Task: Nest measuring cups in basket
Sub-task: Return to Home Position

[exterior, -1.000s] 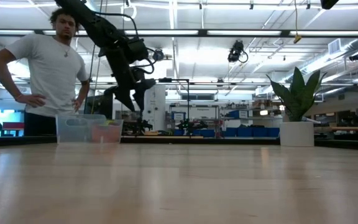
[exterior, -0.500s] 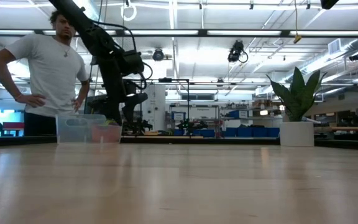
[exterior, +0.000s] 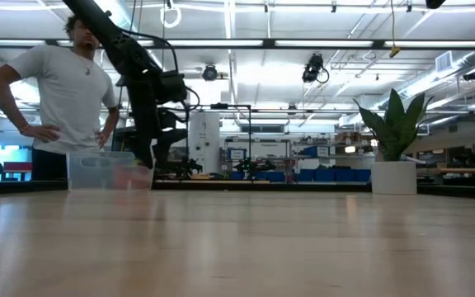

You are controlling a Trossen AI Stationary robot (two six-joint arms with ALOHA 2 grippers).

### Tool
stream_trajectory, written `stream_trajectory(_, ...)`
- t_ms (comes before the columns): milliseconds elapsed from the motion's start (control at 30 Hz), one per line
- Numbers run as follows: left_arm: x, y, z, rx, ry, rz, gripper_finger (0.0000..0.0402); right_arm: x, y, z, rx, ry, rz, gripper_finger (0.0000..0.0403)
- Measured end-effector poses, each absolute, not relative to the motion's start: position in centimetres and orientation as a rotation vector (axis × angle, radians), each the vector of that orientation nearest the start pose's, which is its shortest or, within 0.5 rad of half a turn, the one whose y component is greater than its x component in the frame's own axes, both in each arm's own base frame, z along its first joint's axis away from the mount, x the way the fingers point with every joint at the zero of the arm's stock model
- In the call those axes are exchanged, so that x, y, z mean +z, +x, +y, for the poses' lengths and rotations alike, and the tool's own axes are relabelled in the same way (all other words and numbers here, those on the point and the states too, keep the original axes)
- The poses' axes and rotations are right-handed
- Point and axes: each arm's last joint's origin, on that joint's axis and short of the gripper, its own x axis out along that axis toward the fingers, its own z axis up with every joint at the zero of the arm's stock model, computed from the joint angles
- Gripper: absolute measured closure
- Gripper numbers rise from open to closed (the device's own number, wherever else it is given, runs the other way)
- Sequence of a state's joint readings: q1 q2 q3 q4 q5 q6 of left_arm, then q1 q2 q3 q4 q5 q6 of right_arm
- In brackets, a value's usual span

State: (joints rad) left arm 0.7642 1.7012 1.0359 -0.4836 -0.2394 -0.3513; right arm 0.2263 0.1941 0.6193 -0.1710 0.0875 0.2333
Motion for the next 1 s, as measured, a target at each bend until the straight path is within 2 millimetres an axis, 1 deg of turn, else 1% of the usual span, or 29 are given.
stream_trajectory(233, 17.4, 22.2, 23.2, 1.113, -0.608, 1.012, 0.0216, 33.4, 5.2, 0.9, 0.164, 0.272, -0.233, 0.04)
stream_trajectory(367, 18.3, 22.3, 22.5, 1.041, -0.644, 0.986, 0.0216, 33.3, 5.2, 0.9, 0.166, 0.269, -0.218, 0.04)
stream_trajectory(467, 19.9, 22.7, 21.5, 0.972, -0.646, 0.927, 0.0216, 32.9, 5.3, 1.0, 0.161, 0.255, -0.182, 0.04)
stream_trajectory(633, 23.1, 23.2, 19.2, 0.77, -0.662, 0.816, 0.0216, 32.4, 5.4, 1.0, 0.154, 0.231, -0.128, 0.04)
stream_trajectory(733, 25.5, 23.2, 17.5, 0.63, -0.667, 0.731, 0.0216, 32.3, 5.4, 1.0, 0.157, 0.227, -0.111, 0.04)
stream_trajectory(867, 28.5, 22.6, 14.9, 0.433, -0.661, 0.636, 0.0216, 32.2, 5.1, 0.9, 0.154, 0.216, -0.05, 0.0401)
stream_trajectory(1000, 31.2, 21.9, 12.1, 0.272, -0.656, 0.543, 0.0216, 32.8, 4.4, 0.8, 0.169, 0.224, -0.024, 0.0401)
